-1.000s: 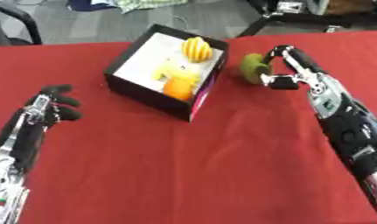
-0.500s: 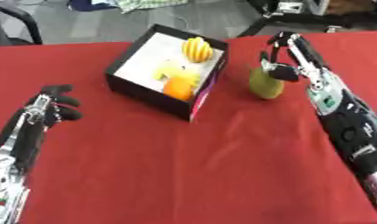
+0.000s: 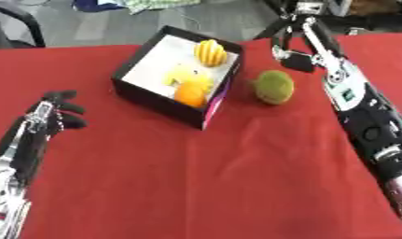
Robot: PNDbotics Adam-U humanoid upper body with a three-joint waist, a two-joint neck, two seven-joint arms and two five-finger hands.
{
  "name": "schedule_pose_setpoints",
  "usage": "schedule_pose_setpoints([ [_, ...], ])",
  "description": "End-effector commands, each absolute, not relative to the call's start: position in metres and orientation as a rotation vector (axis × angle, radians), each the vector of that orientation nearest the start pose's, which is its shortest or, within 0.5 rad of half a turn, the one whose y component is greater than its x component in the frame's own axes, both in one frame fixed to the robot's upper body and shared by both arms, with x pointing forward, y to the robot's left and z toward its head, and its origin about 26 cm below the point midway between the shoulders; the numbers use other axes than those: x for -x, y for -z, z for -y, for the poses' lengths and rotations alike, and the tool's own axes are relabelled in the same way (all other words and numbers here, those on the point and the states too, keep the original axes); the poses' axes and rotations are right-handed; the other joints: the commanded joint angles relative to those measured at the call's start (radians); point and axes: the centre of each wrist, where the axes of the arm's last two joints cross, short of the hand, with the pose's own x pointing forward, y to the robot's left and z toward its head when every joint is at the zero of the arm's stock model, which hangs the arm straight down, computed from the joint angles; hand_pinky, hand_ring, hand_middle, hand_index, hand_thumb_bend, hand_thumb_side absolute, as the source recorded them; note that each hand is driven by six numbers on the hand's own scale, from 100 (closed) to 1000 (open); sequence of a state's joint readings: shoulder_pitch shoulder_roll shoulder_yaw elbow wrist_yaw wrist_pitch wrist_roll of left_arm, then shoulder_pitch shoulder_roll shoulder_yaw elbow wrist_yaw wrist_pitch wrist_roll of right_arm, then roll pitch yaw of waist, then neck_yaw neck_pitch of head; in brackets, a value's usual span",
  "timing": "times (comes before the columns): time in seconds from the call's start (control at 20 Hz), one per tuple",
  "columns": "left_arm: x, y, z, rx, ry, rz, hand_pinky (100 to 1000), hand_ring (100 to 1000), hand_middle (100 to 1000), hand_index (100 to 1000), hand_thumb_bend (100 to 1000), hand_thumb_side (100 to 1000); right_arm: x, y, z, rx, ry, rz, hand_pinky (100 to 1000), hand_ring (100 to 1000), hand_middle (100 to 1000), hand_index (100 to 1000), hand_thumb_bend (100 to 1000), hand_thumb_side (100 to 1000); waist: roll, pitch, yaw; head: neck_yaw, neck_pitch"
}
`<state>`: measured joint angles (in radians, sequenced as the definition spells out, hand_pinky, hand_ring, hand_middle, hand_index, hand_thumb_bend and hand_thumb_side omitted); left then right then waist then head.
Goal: Pick up objects on the table and place them in the box.
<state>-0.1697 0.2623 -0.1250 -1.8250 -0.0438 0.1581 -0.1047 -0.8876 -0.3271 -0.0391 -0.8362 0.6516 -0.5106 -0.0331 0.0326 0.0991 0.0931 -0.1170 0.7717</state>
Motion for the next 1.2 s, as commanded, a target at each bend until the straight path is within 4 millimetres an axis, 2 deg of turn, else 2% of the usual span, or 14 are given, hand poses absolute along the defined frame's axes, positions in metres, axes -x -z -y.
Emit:
schedule_pose_setpoints([
  [0.05,-0.304,-0.118,-0.241,-0.043,0.487,1.815,700,582,602,846,100,1000,-0.482,-0.168,0.273,0.627,-1.011,2.121,1000,890,724,474,100,347,-0.006,-0.027,0.002,-0.007,-0.002],
  [0.1,-0.304,-0.118,-0.241,-0.044,0.486,1.815,699,582,602,846,100,1000,-0.481,-0.167,0.272,0.617,-1.062,2.100,1000,922,769,626,100,279,-0.007,-0.028,0.002,-0.006,-0.002],
  [0.15,-0.304,-0.118,-0.241,-0.045,0.485,1.815,700,583,602,846,100,1000,-0.481,-0.166,0.273,0.607,-1.119,2.068,1000,935,787,686,100,257,-0.008,-0.028,0.002,-0.003,-0.002],
  [0.2,-0.304,-0.118,-0.241,-0.046,0.485,1.815,699,583,602,846,100,1000,-0.481,-0.164,0.275,0.595,-1.176,2.024,1000,967,832,841,100,216,-0.009,-0.028,0.002,0.000,-0.002],
  [0.25,-0.304,-0.118,-0.242,-0.047,0.484,1.815,699,583,602,846,100,1000,-0.481,-0.161,0.277,0.580,-1.235,1.973,1000,970,837,853,100,213,-0.009,-0.029,0.001,0.002,-0.002],
  [0.3,-0.304,-0.118,-0.242,-0.048,0.485,1.814,699,583,602,846,100,1000,-0.480,-0.159,0.280,0.566,-1.285,1.925,1000,989,866,914,100,199,-0.010,-0.029,0.000,0.005,-0.002],
  [0.35,-0.304,-0.118,-0.242,-0.050,0.485,1.812,699,583,602,846,100,1000,-0.480,-0.158,0.285,0.554,-1.346,1.865,1000,993,872,930,100,198,-0.011,-0.029,-0.001,0.007,-0.002],
  [0.45,-0.304,-0.117,-0.243,-0.055,0.485,1.810,699,584,602,846,100,1000,-0.479,-0.158,0.294,0.542,-1.439,1.767,1000,999,883,955,100,304,-0.012,-0.030,-0.004,0.012,-0.002],
  [0.5,-0.303,-0.117,-0.244,-0.057,0.485,1.808,699,584,603,847,100,1000,-0.479,-0.159,0.298,0.543,-1.472,1.725,1000,1000,889,966,100,402,-0.012,-0.030,-0.005,0.013,-0.002],
  [0.7,-0.303,-0.117,-0.244,-0.060,0.488,1.805,700,585,603,847,100,1000,-0.476,-0.158,0.313,0.568,-1.544,1.594,1000,1000,901,981,100,554,-0.012,-0.031,-0.008,0.017,-0.002],
  [0.8,-0.303,-0.116,-0.245,-0.062,0.489,1.803,700,586,604,847,100,1000,-0.475,-0.159,0.319,0.592,-1.579,1.542,1000,1000,908,986,100,575,-0.013,-0.032,-0.010,0.019,-0.002],
  [1.1,-0.303,-0.116,-0.246,-0.064,0.491,1.800,700,587,604,848,100,1000,-0.474,-0.158,0.329,0.691,-1.632,1.435,1000,1000,913,981,100,551,-0.012,-0.033,-0.013,0.020,-0.002],
  [1.2,-0.303,-0.116,-0.246,-0.064,0.490,1.800,700,587,604,849,100,1000,-0.474,-0.154,0.331,0.716,-1.635,1.402,1000,1000,913,978,100,575,-0.012,-0.033,-0.013,0.020,-0.002],
])
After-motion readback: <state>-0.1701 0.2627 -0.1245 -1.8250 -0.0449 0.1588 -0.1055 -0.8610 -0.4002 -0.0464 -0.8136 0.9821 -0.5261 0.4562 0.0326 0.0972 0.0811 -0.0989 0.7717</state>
